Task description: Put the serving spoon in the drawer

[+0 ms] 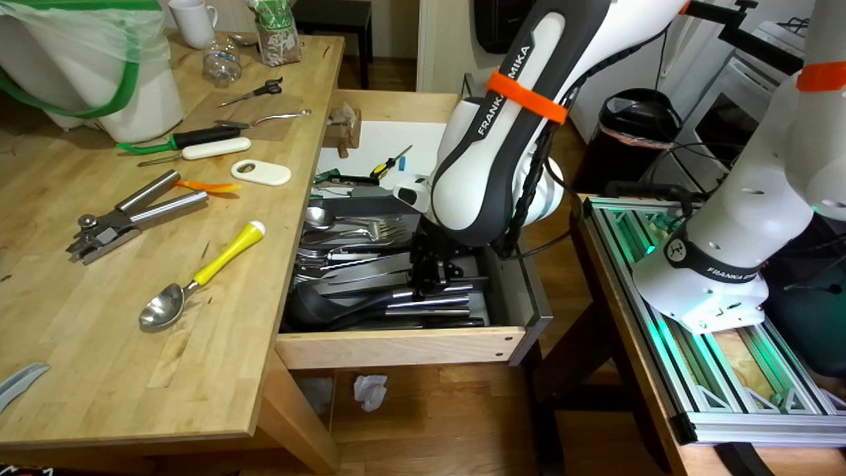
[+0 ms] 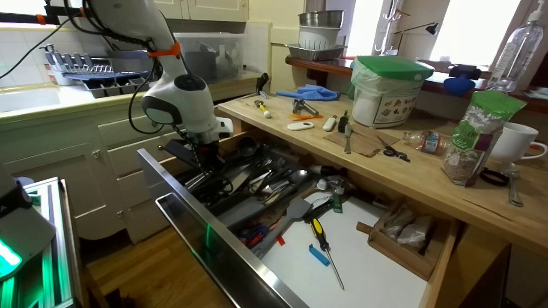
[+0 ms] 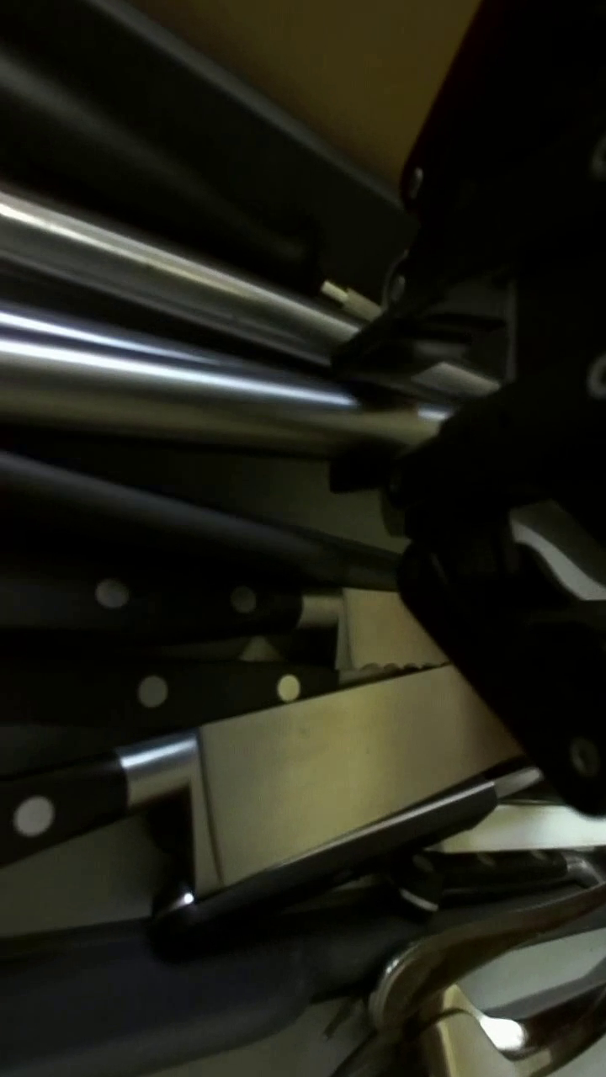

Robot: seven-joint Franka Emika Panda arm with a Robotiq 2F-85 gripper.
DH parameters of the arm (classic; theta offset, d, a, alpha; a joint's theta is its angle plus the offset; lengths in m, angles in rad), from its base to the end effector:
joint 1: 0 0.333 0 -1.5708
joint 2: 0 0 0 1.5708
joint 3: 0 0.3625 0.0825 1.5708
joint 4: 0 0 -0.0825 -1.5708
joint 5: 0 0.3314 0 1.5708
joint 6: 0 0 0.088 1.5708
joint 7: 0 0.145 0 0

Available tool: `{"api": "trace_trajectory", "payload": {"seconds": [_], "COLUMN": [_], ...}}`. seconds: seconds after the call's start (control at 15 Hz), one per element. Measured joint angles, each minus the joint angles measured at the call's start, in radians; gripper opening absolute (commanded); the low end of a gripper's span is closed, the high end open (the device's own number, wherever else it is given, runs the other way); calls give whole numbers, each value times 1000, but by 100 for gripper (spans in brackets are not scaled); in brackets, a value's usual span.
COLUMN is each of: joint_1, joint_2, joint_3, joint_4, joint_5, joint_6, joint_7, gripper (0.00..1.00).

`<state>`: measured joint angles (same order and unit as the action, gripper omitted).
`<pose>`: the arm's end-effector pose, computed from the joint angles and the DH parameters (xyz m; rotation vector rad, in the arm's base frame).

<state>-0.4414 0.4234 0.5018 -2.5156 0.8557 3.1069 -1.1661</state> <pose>0.4617 -0.0266 0.1992 -2.8926 -0.4569 -0.3787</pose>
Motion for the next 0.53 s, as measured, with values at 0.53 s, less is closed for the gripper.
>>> {"api": "trace_trajectory", "payload": {"seconds": [0.53], "joint_1": [71], "joint_2": [-63], "joint_3": [-66], "joint_4": [-3], "joint_5": [-82], "joint_6": [-170], "joint_7": [86], "gripper": [100]}}
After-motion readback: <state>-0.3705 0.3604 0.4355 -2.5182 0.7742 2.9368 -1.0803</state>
